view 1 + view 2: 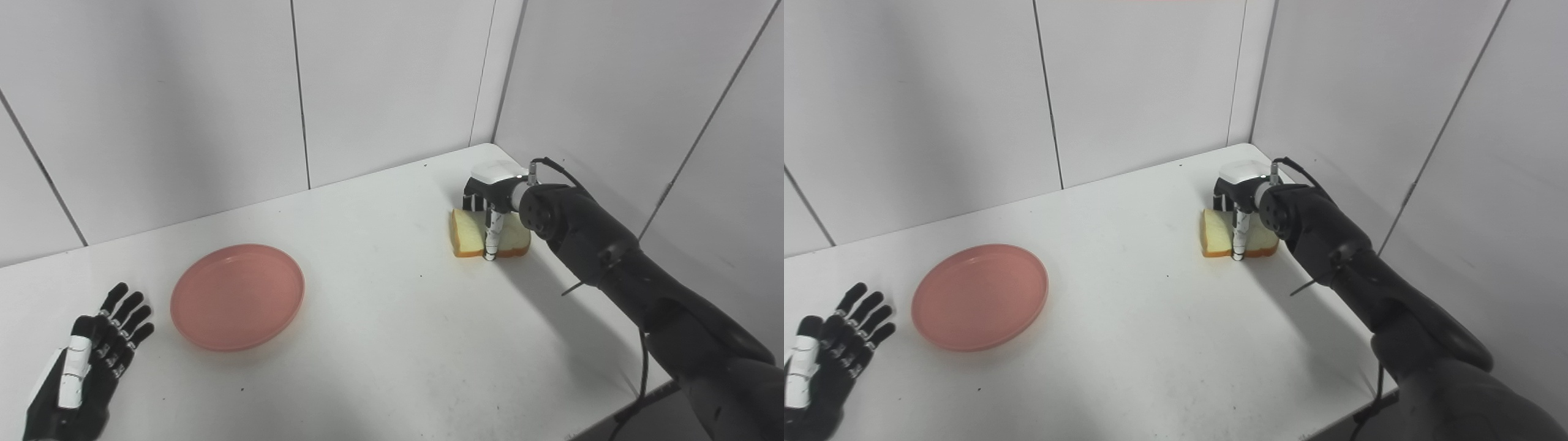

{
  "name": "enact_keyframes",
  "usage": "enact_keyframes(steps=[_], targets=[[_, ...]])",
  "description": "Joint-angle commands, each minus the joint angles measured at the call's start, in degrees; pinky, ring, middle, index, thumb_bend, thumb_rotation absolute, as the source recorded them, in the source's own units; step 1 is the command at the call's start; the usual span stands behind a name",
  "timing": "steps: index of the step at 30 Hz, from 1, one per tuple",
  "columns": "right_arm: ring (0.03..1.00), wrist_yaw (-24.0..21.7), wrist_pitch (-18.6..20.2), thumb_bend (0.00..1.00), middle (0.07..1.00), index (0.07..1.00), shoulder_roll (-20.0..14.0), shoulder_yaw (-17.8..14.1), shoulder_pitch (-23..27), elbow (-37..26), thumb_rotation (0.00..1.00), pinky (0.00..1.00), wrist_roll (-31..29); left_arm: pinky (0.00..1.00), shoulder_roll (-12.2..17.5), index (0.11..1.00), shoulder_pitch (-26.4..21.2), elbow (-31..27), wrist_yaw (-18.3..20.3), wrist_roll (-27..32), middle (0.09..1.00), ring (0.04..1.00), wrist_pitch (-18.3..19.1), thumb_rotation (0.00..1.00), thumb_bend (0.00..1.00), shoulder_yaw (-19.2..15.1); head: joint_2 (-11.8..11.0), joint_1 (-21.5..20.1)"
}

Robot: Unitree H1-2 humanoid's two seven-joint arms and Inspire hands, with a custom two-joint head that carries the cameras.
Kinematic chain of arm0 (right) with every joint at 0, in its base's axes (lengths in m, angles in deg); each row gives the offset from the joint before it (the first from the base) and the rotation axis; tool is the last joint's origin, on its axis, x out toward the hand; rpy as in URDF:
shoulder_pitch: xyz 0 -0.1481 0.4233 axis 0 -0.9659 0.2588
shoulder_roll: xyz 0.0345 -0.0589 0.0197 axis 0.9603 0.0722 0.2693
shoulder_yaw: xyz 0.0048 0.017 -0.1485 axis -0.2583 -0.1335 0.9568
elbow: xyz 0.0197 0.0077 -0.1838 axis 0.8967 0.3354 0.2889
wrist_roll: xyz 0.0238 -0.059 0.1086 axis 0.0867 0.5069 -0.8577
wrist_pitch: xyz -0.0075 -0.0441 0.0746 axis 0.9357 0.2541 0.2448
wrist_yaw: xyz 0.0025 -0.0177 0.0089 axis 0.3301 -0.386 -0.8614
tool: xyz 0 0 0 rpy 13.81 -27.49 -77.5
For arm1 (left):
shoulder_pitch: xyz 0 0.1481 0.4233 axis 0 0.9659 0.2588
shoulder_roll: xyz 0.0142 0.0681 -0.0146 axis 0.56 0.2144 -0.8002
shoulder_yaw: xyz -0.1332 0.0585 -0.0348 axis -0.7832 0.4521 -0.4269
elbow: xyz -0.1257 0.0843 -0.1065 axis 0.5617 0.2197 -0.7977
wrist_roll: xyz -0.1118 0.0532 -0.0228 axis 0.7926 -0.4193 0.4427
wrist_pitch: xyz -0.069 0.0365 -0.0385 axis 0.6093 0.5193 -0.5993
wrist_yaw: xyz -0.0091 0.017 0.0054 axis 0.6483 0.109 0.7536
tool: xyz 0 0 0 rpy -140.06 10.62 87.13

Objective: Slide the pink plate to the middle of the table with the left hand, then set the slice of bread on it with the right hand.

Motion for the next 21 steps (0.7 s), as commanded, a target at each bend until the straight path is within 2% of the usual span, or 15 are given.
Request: enact_keyframes(steps=[1, 4, 10, 14, 16, 17, 18, 19, 20, 21], targets=[[0.415, 0.4, 0.6, 0.52, 0.493, 0.503, 0.5, -0.8, 1.1, -2.8, 0.00, 0.44, -0.8, 0.94, 0.0, 0.963, 2.1, 2.7, -0.9, -1.8, 0.970, 0.960, 4.6, 0.89, 0.88, 0.9, -0.4, 0.4], [0.411, -0.8, 2.8, 0.52, 0.498, 0.508, 0.6, -1.5, 1.2, -5.8, 0.00, 0.42, -1.0, 0.96, -0.3, 0.970, 1.7, 3.6, -1.0, -2.0, 0.976, 0.967, 4.5, 0.90, 0.87, 1.0, -0.9, 0.8], [0.418, -1.8, 0.2, 0.52, 0.500, 0.497, -0.3, -2.1, 2.3, -8.7, 0.00, 0.44, -2.2, 0.97, -0.8, 0.973, 1.0, 5.4, -0.9, -2.5, 0.978, 0.971, 3.6, 0.91, 0.85, 1.3, -2.0, 2.0], [0.446, -5.1, 3.2, 0.52, 0.514, 0.471, 0.4, -5.0, 4.0, -13.5, 0.00, 0.46, -6.4, 0.98, -1.9, 0.981, 0.9, 5.6, -1.6, -2.9, 0.982, 0.978, 3.7, 0.92, 0.84, 1.7, -3.2, 4.6], [0.444, -5.8, 4.2, 0.52, 0.511, 0.477, 0.7, -5.7, 4.2, -14.7, 0.00, 0.47, -6.8, 0.99, -2.2, 0.984, 0.9, 5.5, -1.9, -2.9, 0.984, 0.982, 3.9, 0.92, 0.83, 1.8, -3.2, 4.6], [0.443, -5.9, 4.0, 0.52, 0.510, 0.478, 0.9, -5.6, 4.8, -15.5, 0.00, 0.47, -6.8, 0.99, -2.6, 0.984, 0.9, 5.4, -2.4, -3.3, 0.984, 0.983, 3.8, 0.92, 0.83, 2.0, -3.6, 7.0], [0.444, -5.9, 3.8, 0.52, 0.505, 0.483, 1.0, -5.6, 5.2, -16.0, 0.00, 0.48, -6.8, 1.00, -3.0, 0.990, 0.9, 5.3, -2.9, -3.7, 0.993, 0.989, 3.7, 0.93, 0.80, 2.2, -3.6, 7.0], [0.444, -6.0, 3.5, 0.52, 0.505, 0.483, 1.2, -5.5, 5.9, -16.5, 0.00, 0.48, -6.9, 1.00, -3.5, 0.991, 0.7, 5.5, -3.3, -4.0, 0.993, 0.990, 3.6, 0.93, 0.79, 2.5, -3.8, 9.3], [0.441, -6.2, 3.4, 0.52, 0.506, 0.483, 1.3, -5.4, 6.3, -16.8, 0.00, 0.48, -7.0, 1.00, -3.8, 0.993, 0.6, 5.7, -3.6, -4.3, 0.996, 0.995, 3.5, 0.93, 0.78, 2.6, -3.8, 9.3], [0.439, -6.4, 3.5, 0.52, 0.507, 0.482, 1.6, -5.1, 6.9, -17.3, 0.00, 0.47, -6.9, 1.00, -4.2, 0.995, 0.5, 5.6, -4.0, -4.7, 0.998, 0.998, 3.9, 0.93, 0.78, 2.9, -4.0, 11.0]])
